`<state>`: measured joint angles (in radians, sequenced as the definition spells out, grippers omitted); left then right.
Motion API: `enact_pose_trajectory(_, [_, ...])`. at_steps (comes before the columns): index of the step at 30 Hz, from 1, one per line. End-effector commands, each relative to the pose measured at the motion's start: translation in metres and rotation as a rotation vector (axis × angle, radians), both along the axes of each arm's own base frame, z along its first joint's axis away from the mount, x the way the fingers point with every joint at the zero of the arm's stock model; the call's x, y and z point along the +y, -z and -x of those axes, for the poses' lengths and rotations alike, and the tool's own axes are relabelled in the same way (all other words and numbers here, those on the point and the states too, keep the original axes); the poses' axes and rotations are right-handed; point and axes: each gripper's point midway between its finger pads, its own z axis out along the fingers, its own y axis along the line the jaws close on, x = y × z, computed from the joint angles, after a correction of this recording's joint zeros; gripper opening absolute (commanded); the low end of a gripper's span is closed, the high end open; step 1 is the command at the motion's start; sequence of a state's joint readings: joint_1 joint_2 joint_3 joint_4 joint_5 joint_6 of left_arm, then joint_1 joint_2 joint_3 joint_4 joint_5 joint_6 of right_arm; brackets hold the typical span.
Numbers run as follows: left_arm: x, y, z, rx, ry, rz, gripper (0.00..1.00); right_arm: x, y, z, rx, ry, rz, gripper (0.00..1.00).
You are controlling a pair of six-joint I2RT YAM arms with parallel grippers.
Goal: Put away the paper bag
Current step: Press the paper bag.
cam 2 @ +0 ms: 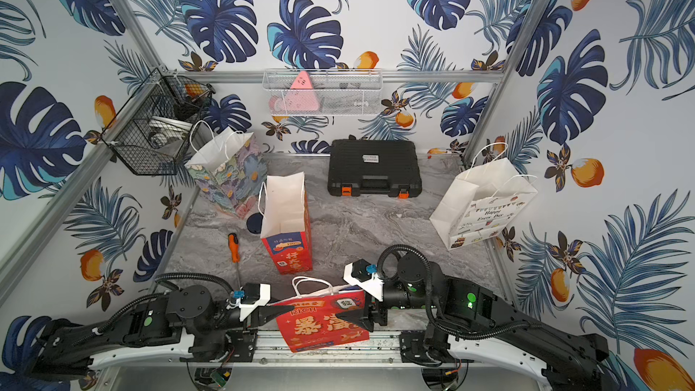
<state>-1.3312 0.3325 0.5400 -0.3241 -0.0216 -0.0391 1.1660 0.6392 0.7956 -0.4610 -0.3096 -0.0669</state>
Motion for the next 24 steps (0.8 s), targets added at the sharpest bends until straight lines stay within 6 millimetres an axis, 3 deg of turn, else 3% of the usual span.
enact_pose_trajectory(1, [0.000, -0.021, -0.008, -0.028, -0.046, 0.081, 0.00, 0.002, -0.007, 0.004, 0.005, -0.020, -0.043, 0.69])
enact_pose_trajectory(7, [0.005, -0.025, -0.019, -0.064, -0.106, 0.068, 0.00, 0.002, -0.006, -0.014, -0.048, 0.072, -0.061, 0.56])
enact_pose_trajectory(12, [-0.001, -0.029, -0.031, -0.111, -0.160, 0.047, 0.00, 0.008, -0.012, -0.029, -0.072, 0.101, -0.042, 0.55])
enact_pose_trajectory(18, [-0.018, -0.028, -0.054, -0.103, -0.159, 0.011, 0.00, -0.009, -0.027, -0.081, 0.073, 0.134, -0.132, 0.59])
enact_pose_trajectory(22, [-0.017, -0.030, -0.102, 0.045, -0.119, 0.091, 0.00, -0.033, -0.033, -0.108, 0.174, 0.093, -0.196, 0.65])
enact_pose_trajectory(24, [-0.011, -0.038, -0.124, 0.108, -0.063, 0.173, 0.00, -0.035, -0.033, -0.108, 0.135, 0.080, -0.194, 0.71])
